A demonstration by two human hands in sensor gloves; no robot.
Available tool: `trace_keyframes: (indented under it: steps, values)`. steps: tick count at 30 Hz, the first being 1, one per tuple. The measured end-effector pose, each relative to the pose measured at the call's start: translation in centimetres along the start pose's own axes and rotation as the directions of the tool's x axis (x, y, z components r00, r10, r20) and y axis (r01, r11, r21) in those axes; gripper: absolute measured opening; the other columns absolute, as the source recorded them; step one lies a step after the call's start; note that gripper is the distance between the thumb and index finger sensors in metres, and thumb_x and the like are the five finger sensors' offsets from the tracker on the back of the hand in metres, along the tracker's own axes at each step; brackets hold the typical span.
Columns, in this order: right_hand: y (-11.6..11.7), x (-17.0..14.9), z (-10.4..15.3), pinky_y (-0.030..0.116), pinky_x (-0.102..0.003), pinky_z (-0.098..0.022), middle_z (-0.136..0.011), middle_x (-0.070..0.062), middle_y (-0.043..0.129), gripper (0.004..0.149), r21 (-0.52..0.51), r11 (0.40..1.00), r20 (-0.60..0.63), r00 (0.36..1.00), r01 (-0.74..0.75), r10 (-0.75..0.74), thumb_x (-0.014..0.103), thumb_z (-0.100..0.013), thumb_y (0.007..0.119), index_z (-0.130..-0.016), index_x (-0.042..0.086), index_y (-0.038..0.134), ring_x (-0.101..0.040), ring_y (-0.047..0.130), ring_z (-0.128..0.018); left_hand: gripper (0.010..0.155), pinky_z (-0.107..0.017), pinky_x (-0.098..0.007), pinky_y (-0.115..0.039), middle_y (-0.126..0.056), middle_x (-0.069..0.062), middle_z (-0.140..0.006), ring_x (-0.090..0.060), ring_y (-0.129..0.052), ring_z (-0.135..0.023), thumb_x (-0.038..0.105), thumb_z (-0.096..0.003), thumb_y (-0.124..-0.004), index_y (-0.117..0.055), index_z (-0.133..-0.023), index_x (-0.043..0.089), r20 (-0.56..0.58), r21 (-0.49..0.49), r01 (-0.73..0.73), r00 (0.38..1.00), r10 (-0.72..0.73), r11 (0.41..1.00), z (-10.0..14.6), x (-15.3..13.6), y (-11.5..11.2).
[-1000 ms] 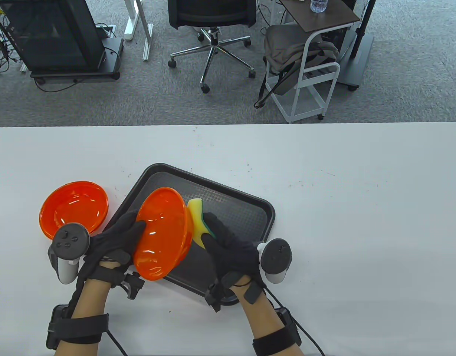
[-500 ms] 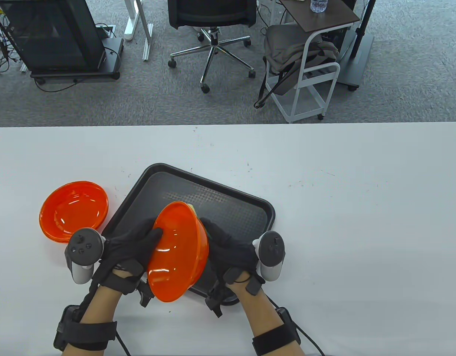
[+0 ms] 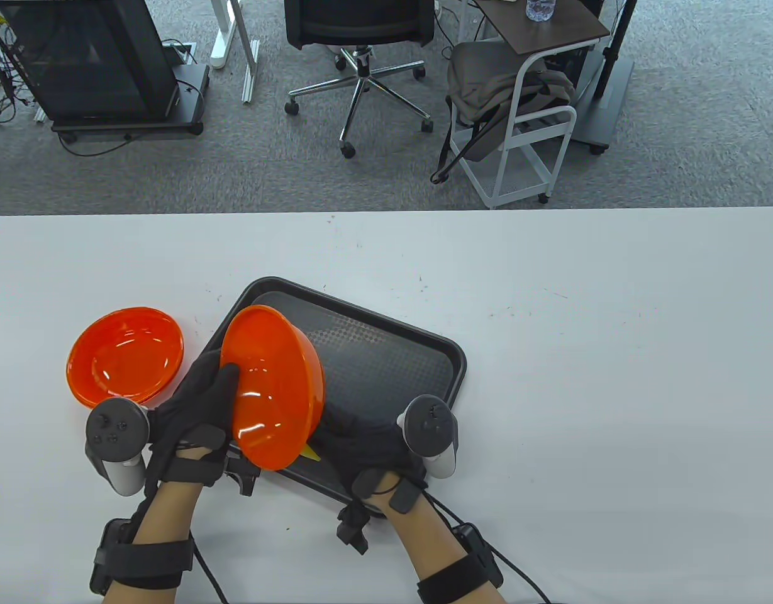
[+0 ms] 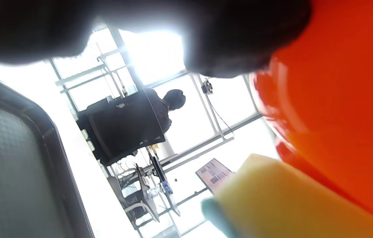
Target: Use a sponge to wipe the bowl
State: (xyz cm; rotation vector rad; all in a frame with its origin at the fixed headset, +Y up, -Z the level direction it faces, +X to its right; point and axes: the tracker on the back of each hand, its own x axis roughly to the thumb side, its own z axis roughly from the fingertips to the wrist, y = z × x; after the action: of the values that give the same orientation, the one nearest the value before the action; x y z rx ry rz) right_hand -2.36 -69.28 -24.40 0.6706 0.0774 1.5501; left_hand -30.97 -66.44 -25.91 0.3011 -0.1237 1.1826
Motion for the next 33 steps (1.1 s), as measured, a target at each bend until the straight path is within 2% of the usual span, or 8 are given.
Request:
trace_keyframes:
  steps: [7, 11, 19, 23, 27, 31, 33]
  values:
    - [-0.8, 1.0, 0.1, 0.074, -0.06, -0.05, -0.08, -0.024, 0.089, 0.051, -0.047, 0.999, 0.059, 0.998, -0.001, 0.004, 0.033, -0.057, 0.075, -0.093, 0.001, 0.059, -0.034, 0.097, -0.058, 0.053, -0.012, -0.034, -0.091, -0.098, 0.004, -0.032, -0.008, -0.094, 0.001, 0.049, -0.0511, -0.078, -0.078, -0.09, 0.013, -0.047, 0.085, 0.045, 0.998, -0.041, 0.995, -0.1, -0.6, 1.7]
    - [-1.5, 1.4, 0.3, 0.074, -0.06, -0.051, -0.081, -0.024, 0.089, 0.05, -0.092, 0.996, 0.091, 0.996, 0.013, -0.005, 0.033, -0.057, 0.075, -0.093, 0.002, 0.06, -0.034, 0.097, -0.059, 0.053, -0.011, -0.034, -0.091, -0.098, 0.004, -0.031, -0.007, -0.093, 0.001, 0.049, -0.0511, -0.078, -0.079, -0.09, 0.013, -0.069, 0.065, 0.04, 0.997, -0.036, 0.997, -0.2, -0.9, 1.8]
    - [-2.4, 1.6, 0.6, 0.073, -0.06, -0.052, -0.083, -0.022, 0.088, 0.049, -0.173, 0.984, 0.132, 0.991, 0.04, -0.017, 0.033, -0.057, 0.075, -0.095, 0.007, 0.059, -0.034, 0.096, -0.061, 0.053, -0.01, -0.034, -0.091, -0.099, 0.004, -0.031, -0.007, -0.093, 0.002, 0.049, -0.0518, -0.078, -0.078, -0.09, 0.012, -0.106, -0.078, 0.0, 0.994, -0.008, 0.997, -0.4, -1.1, 0.7]
    - [-2.6, 1.6, 0.8, 0.073, -0.06, -0.052, -0.085, -0.021, 0.088, 0.049, -0.222, 0.973, 0.146, 0.989, 0.064, -0.032, 0.034, -0.057, 0.075, -0.095, 0.008, 0.059, -0.034, 0.095, -0.063, 0.053, -0.01, -0.034, -0.091, -0.099, 0.004, -0.031, -0.007, -0.093, 0.001, 0.049, -0.052, -0.077, -0.078, -0.091, 0.012, -0.087, -0.179, 0.004, 0.996, -0.02, 0.984, -0.3, -0.6, -0.5]
    - [-2.8, 1.5, 0.9, 0.073, -0.06, -0.052, -0.085, -0.021, 0.087, 0.049, -0.25, 0.966, 0.152, 0.988, 0.069, -0.031, 0.034, -0.057, 0.075, -0.096, 0.008, 0.059, -0.034, 0.095, -0.063, 0.054, -0.01, -0.034, -0.091, -0.099, 0.004, -0.032, -0.007, -0.093, 0.002, 0.05, -0.0521, -0.076, -0.076, -0.091, 0.012, -0.058, -0.233, -0.028, 0.998, 0.015, 0.972, 0.0, 0.0, -1.8]
    - [-2.6, 1.5, 0.8, 0.073, -0.06, -0.052, -0.086, -0.021, 0.087, 0.049, -0.222, 0.975, 0.147, 0.989, 0.009, 0.025, 0.034, -0.057, 0.074, -0.096, 0.009, 0.058, -0.034, 0.095, -0.064, 0.053, -0.01, -0.034, -0.091, -0.099, 0.004, -0.032, -0.007, -0.093, 0.001, 0.05, -0.0525, -0.075, -0.076, -0.091, 0.012, -0.052, -0.252, -0.098, 0.995, 0.088, 0.963, 0.3, 0.4, -2.5]
    - [-2.4, 1.5, 0.7, 0.073, -0.06, -0.052, -0.086, -0.021, 0.087, 0.049, -0.209, 0.978, 0.138, 0.99, 0.011, 0.019, 0.033, -0.056, 0.075, -0.096, 0.009, 0.059, -0.034, 0.095, -0.064, 0.053, -0.01, -0.034, -0.091, -0.098, 0.005, -0.032, -0.007, -0.093, 0.001, 0.05, -0.0523, -0.076, -0.076, -0.091, 0.013, -0.054, -0.232, -0.111, 0.993, 0.101, 0.966, 0.4, 0.6, -2.3]
